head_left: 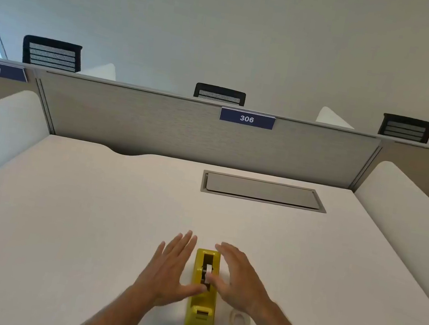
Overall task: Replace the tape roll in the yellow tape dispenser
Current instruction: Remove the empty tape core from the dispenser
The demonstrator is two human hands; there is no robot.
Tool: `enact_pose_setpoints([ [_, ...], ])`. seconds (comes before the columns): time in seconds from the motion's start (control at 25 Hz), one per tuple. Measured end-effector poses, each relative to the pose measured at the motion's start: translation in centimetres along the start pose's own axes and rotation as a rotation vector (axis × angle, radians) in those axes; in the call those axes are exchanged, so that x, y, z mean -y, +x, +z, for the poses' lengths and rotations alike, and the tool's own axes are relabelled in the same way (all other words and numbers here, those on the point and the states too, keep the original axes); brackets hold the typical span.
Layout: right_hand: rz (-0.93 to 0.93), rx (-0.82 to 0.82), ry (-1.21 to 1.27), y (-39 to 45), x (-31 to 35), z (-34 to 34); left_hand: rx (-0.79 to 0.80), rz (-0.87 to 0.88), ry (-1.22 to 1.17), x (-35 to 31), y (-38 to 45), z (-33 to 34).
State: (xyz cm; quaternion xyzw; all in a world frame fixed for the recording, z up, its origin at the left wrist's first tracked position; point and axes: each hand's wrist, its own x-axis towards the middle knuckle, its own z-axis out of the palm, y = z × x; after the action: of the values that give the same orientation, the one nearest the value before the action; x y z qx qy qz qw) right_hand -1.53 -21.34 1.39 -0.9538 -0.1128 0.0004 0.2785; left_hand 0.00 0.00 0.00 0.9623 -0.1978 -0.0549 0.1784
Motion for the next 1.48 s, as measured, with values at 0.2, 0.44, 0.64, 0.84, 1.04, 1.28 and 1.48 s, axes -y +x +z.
enact_pose_setpoints([
  [0.2, -0.032, 0.066, -0.084, 0.2, -0.3, 0.7, 0.093, -0.02, -0.08, -0.7, -0.6, 1.5],
  [0.44, -0.032, 0.036, -0.108, 0.8, 0.2, 0.6, 0.078, -0.021, -0.118, -0.5, -0.5, 1.7],
  [0.64, 0.001, 0.011, -0.081, 1.4, 0.5, 0.7, 0.085, -0.015, -0.148, -0.6, -0.2, 1.7],
  [0.84, -0.01, -0.003, -0.054, 1.6, 0.6, 0.7, 0.059, -0.011, -0.22, -0.6, -0.1, 1.6],
  [1.04, -0.017, -0.029, -0.04, 1.4, 0.6, 0.7, 0.036, -0.042, -0.325, -1.2, -0.3, 1.2],
  [1.28, 0.044, -0.039, 0.096, 1.2, 1.2, 0.1, -0.124, -0.044, -0.403, -2.5, -0.7, 0.5],
  [1.48, 0.055, -0.074, 0.32, 0.7, 2.7, -1.2, -0.259, -0.036, -0.623, -3.7, -1.3, 0.3],
])
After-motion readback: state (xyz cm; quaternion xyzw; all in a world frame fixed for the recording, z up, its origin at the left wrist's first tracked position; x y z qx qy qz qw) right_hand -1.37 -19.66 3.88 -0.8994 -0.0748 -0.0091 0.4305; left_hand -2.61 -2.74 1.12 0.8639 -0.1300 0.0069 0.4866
